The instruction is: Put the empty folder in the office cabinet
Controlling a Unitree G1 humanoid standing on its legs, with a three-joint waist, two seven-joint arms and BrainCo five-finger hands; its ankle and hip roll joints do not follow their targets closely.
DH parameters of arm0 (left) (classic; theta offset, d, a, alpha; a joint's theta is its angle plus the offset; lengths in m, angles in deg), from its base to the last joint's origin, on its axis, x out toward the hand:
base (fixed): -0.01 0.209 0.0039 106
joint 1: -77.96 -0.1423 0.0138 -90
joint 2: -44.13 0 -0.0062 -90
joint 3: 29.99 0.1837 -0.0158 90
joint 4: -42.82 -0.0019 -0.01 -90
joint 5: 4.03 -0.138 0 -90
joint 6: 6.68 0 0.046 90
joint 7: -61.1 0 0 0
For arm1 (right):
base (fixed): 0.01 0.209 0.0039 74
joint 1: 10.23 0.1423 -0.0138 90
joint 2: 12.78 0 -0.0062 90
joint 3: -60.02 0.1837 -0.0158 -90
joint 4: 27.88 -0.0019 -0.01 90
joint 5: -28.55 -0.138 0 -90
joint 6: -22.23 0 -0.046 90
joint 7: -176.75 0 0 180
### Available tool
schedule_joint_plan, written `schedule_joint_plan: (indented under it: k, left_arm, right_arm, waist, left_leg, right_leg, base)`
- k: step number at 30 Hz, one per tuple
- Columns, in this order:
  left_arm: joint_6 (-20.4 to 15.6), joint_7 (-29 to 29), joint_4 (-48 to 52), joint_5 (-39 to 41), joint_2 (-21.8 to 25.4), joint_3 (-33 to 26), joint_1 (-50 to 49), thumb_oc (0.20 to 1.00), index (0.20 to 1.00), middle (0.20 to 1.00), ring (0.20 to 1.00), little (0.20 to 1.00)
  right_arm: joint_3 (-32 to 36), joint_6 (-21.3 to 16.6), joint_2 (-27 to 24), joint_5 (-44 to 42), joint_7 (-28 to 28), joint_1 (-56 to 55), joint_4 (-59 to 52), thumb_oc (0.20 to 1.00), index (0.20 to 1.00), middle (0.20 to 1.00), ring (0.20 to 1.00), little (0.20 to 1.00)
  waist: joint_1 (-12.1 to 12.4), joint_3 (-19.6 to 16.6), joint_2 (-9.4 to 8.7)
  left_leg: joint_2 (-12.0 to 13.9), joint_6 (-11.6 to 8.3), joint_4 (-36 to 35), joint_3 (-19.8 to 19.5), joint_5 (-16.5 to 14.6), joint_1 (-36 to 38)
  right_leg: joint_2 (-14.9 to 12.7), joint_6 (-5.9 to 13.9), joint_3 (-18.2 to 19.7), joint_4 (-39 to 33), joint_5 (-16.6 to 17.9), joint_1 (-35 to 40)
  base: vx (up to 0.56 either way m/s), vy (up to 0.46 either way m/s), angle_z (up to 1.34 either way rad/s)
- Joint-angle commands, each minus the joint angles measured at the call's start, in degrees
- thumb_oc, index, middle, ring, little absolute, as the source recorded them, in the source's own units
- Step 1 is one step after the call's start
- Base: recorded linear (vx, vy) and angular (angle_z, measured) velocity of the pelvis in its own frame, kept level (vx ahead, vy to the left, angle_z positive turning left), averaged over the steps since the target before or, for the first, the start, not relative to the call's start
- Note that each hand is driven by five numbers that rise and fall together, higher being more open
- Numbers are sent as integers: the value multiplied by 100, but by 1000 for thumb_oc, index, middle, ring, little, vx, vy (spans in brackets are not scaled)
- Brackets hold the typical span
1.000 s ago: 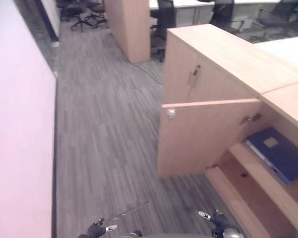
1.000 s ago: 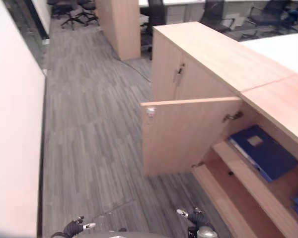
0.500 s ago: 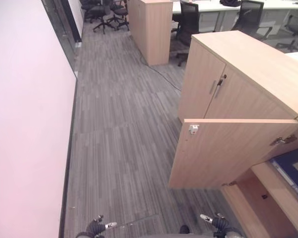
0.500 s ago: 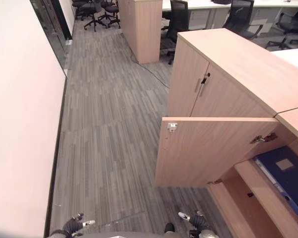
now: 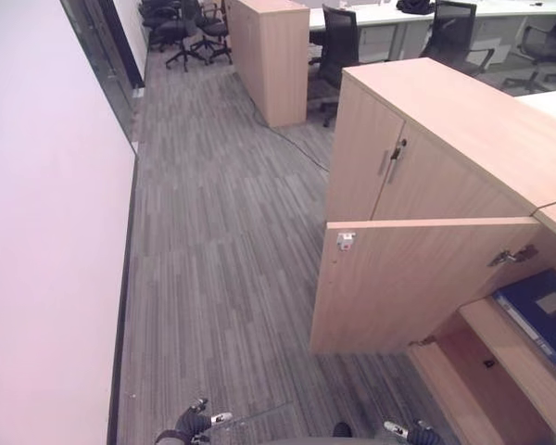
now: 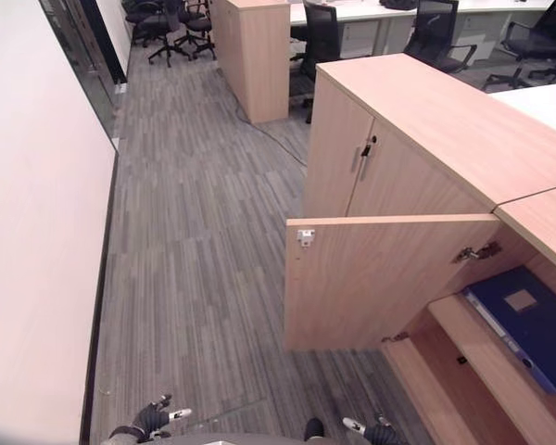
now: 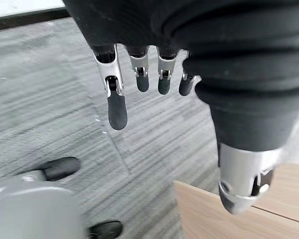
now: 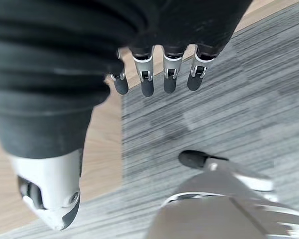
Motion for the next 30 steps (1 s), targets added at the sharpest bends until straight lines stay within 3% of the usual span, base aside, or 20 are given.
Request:
schedule_joint_plan:
  k: [1,9,16,30]
  left_arm:
    - [-263,78,33,223,162,26,592,1000,1000,1000,1000,1000]
    - [-372,183,784,802,553,45,1583,1000,1000,1000,1000,1000]
    - [-394,214,838,1005,862,231,2710,1000,1000,1000,1000,1000]
    - [-370,136,640,1093,737,737,3878,1000,1000,1000,1000,1000]
  right_arm:
    - [-166,-42,-84,66,7,230,101,1000,1000,1000,1000,1000]
    - [-321,-42,-133,165,-19,123,-39,1000,1000,1000,1000,1000]
    - [-476,-14,-191,217,-97,28,-118,1000,1000,1000,1000,1000]
    - [-676,36,-159,261,-191,11,-129,1000,1000,1000,1000,1000]
  waist:
    - [-85,-74,-112]
    - [-291,-153,-136]
    - [-495,-203,-145]
    - [-765,-228,-165]
  left_leg:
    - [116,-390,9,24,206,-336]
    - [199,-443,9,242,160,-216]
    - [252,-489,9,391,120,-158]
    - [330,-522,9,600,82,-66]
  right_leg:
    - [-480,662,-12,135,-400,653]
    - [-443,691,138,95,-371,678]
    - [-414,717,237,74,-359,677]
    - [-372,754,374,77,-340,643]
  base:
    - [41,-16,-4]
    - [40,-26,-12]
    - [24,-19,-15]
    - [10,-6,-10]
